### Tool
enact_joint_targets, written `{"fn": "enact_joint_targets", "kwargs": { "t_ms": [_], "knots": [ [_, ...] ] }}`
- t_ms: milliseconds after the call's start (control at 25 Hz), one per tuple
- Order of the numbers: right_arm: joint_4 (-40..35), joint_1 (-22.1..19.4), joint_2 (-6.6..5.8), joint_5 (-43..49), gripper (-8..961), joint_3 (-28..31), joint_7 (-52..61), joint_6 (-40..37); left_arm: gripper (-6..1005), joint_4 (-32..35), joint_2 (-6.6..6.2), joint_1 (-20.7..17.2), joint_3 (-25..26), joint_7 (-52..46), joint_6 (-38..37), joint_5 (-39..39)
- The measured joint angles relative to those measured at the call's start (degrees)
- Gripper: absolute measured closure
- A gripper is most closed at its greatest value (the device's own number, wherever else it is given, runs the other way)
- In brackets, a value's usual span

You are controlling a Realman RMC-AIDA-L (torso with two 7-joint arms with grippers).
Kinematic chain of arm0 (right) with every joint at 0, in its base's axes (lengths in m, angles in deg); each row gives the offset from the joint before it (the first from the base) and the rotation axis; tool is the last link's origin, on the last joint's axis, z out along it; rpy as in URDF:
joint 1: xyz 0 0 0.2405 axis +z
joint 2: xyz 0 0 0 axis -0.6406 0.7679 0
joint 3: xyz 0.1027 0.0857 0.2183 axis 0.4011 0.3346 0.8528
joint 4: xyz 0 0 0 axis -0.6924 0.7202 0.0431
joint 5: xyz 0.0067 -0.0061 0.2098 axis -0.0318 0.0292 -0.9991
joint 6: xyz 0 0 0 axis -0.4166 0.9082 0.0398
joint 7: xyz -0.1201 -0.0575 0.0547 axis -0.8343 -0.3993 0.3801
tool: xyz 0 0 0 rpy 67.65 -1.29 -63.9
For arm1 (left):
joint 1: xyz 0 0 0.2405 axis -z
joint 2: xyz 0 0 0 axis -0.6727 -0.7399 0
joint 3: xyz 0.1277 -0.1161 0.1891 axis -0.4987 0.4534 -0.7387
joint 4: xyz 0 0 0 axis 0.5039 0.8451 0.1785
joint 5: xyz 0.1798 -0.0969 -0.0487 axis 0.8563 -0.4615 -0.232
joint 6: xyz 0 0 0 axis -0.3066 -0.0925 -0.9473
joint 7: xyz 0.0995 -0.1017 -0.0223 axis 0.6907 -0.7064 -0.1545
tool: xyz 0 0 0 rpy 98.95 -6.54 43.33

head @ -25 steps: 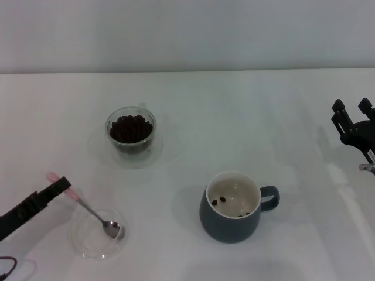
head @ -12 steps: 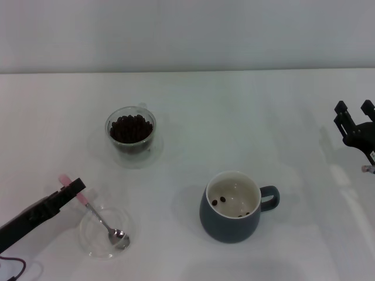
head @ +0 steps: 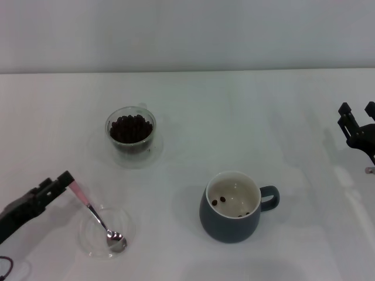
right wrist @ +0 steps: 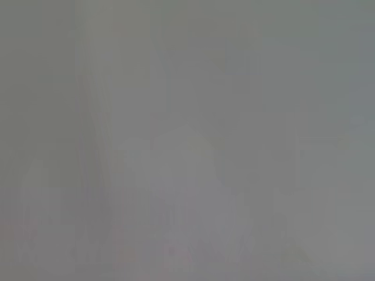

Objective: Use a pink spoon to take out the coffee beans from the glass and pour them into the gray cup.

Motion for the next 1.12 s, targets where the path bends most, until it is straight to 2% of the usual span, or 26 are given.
{"fn": "enact_joint_targets", "kwargs": {
  "t_ms": [280, 520, 560, 720, 880, 1120],
  "knots": [
    [0.0, 0.0, -0.02, 0.0, 253, 0.0, 0.0, 0.0, 212, -1.5, 0.16, -3.0, 0.1, 8.3, 0.0, -8.5],
    [0.0, 0.0, 0.03, 0.0, 248, 0.0, -0.2, 0.5, 164, -2.8, 0.28, -5.1, 0.1, 22.0, 0.4, -17.6],
    [0.0, 0.0, 0.03, 0.0, 247, 0.0, -0.3, 0.6, 164, -4.4, 0.29, -5.6, 0.0, 25.9, 0.6, -22.5],
    [0.0, 0.0, 0.06, 0.0, 244, 0.0, -0.2, 1.7, 167, -5.4, 0.20, -5.5, 0.1, 32.1, 0.7, -29.7],
    [0.0, 0.3, 0.07, 0.0, 241, 0.0, -0.1, 1.9, 171, -5.2, 0.12, -4.7, 0.1, 38.6, 0.5, -32.7],
    [0.4, 0.6, 0.16, 0.0, 236, 1.8, -0.1, 2.4, 173, -5.1, 0.06, -1.5, 0.1, 51.0, -0.9, -40.4]
  ]
}}
